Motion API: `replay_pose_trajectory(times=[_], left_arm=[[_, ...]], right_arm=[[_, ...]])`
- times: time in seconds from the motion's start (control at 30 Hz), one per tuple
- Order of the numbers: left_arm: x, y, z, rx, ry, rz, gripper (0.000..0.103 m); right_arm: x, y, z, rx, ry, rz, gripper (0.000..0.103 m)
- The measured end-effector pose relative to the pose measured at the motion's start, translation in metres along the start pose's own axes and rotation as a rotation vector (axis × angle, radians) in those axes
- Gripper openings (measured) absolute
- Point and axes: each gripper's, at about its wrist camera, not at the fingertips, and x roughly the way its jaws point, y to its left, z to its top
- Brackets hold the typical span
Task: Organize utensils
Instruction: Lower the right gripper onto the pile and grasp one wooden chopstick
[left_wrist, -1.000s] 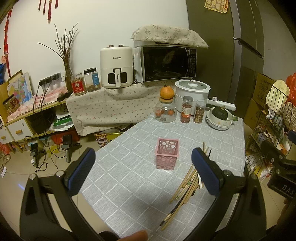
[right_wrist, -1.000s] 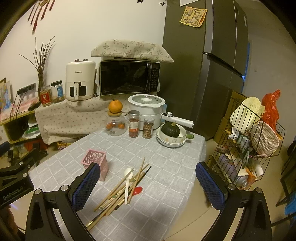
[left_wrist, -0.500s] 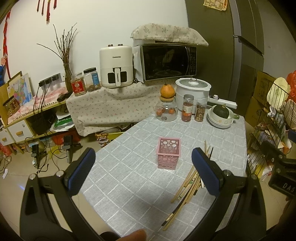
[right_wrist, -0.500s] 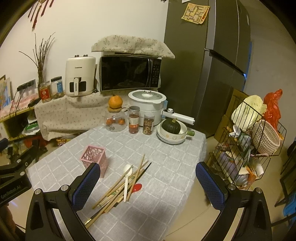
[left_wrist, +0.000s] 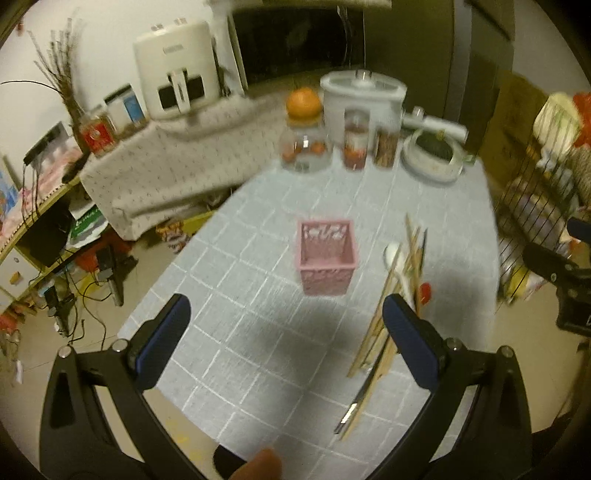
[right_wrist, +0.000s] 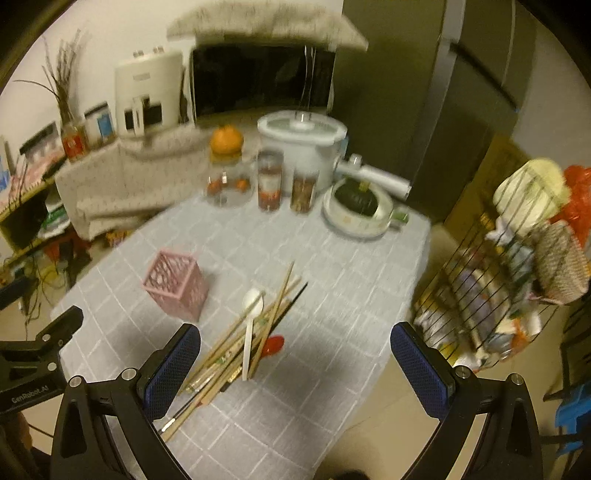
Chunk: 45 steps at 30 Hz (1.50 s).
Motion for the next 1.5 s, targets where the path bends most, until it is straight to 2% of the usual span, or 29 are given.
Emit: replay_pose_trajectory(times=[0.07, 0.13, 0.27, 0.4, 0.6, 0.7, 0.9, 0.97, 1.03, 1.07, 1.27, 1.4, 1.47, 1.5], left_arm=[[0.015, 0.004, 0.0, -0.021, 0.03, -0.006, 0.103], [0.03, 0.011, -0.006, -0.063, 0.054, -0.035, 0.103], [0.056, 0.014, -0.004, -0.091, 0.144, -0.122, 0.102], [0.073, 0.015, 0.001, -0.118, 0.173, -0.164, 0.098], [0.083, 0.019, -0.001, -0.16, 0.194, -0.207, 0.097], [0.084, 0.021, -0.002, -0.196, 0.209, -0.238, 0.097], [0.08, 0.027, 0.004, -0.19, 0.176, -0.211, 0.097], [0.082, 0.032, 0.006, -0.198, 0.177, -0.212, 0.097], [0.083, 0.035, 0.007, -0.21, 0.178, -0.216, 0.093], [0.084, 0.035, 0.007, -0.212, 0.179, -0.218, 0.091], [0.086, 0.024, 0.008, -0.178, 0.188, -0.244, 0.087], [0.089, 0.007, 0.01, -0.131, 0.2, -0.28, 0.077], [0.09, -0.003, 0.011, -0.109, 0.209, -0.309, 0.068], [0.09, -0.009, 0.011, -0.094, 0.215, -0.327, 0.06]], right_arm=[[0.027, -0.002, 0.002, 0.014, 0.08, 0.048, 0.103], [0.062, -0.007, 0.001, 0.031, 0.159, 0.09, 0.096], [0.119, -0.017, 0.001, 0.099, 0.289, 0.179, 0.061], [0.161, -0.019, 0.013, 0.143, 0.322, 0.2, 0.047], [0.216, -0.013, 0.044, 0.158, 0.331, 0.181, 0.03], [0.247, -0.012, 0.054, 0.172, 0.367, 0.182, 0.026], [0.288, -0.009, 0.057, 0.189, 0.423, 0.134, 0.021], [0.294, -0.009, 0.058, 0.184, 0.422, 0.109, 0.014], [0.296, -0.009, 0.06, 0.189, 0.428, 0.1, 0.013], [0.296, -0.008, 0.06, 0.186, 0.43, 0.098, 0.009], [0.27, -0.012, 0.053, 0.194, 0.395, 0.123, 0.006], [0.223, -0.016, 0.043, 0.175, 0.342, 0.15, 0.006], [0.203, -0.019, 0.038, 0.166, 0.32, 0.153, 0.006], [0.191, -0.021, 0.034, 0.171, 0.306, 0.165, 0.006]])
